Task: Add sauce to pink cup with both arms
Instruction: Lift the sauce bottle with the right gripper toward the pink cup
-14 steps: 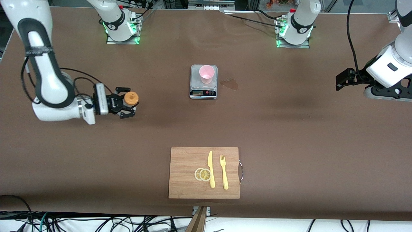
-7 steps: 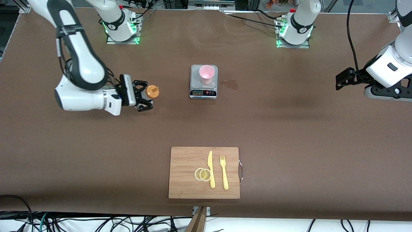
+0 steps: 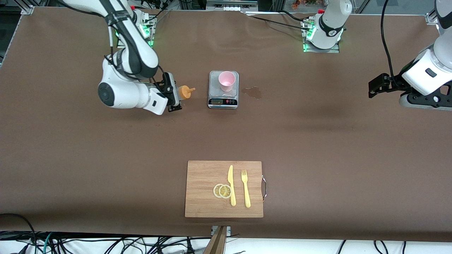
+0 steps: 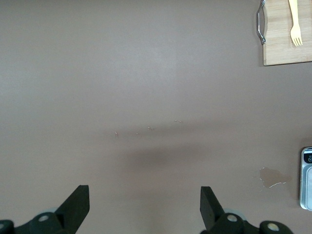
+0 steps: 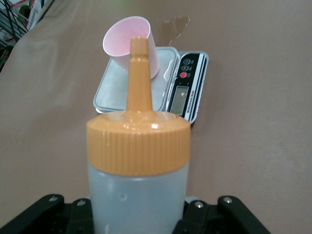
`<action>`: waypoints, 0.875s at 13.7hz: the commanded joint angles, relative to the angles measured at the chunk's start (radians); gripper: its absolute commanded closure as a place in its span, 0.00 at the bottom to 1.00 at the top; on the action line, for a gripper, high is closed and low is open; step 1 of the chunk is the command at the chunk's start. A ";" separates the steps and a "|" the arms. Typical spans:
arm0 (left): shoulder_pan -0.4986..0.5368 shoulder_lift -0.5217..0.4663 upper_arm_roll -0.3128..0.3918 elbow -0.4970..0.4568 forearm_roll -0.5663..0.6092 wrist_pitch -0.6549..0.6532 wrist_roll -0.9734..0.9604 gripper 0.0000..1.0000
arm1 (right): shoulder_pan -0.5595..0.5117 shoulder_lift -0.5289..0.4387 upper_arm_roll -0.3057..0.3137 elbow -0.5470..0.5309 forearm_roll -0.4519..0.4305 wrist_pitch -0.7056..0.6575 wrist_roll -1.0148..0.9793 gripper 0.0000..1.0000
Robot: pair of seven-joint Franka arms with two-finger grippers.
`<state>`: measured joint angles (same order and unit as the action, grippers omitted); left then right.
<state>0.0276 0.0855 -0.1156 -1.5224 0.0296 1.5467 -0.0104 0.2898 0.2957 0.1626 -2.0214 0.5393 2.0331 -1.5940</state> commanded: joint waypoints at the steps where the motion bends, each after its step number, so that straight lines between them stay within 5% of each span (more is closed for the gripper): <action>1: 0.005 0.005 0.001 0.025 -0.007 -0.030 0.026 0.00 | 0.076 -0.038 0.012 -0.017 -0.109 0.021 0.194 0.87; 6: 0.005 0.005 0.001 0.027 -0.007 -0.030 0.026 0.00 | 0.109 -0.049 0.089 -0.017 -0.200 0.019 0.416 0.87; 12: 0.005 0.005 0.001 0.027 -0.007 -0.030 0.026 0.00 | 0.137 -0.053 0.107 -0.020 -0.309 -0.039 0.578 0.88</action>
<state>0.0276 0.0855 -0.1157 -1.5207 0.0296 1.5398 -0.0104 0.4165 0.2764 0.2516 -2.0221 0.2650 2.0179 -1.0823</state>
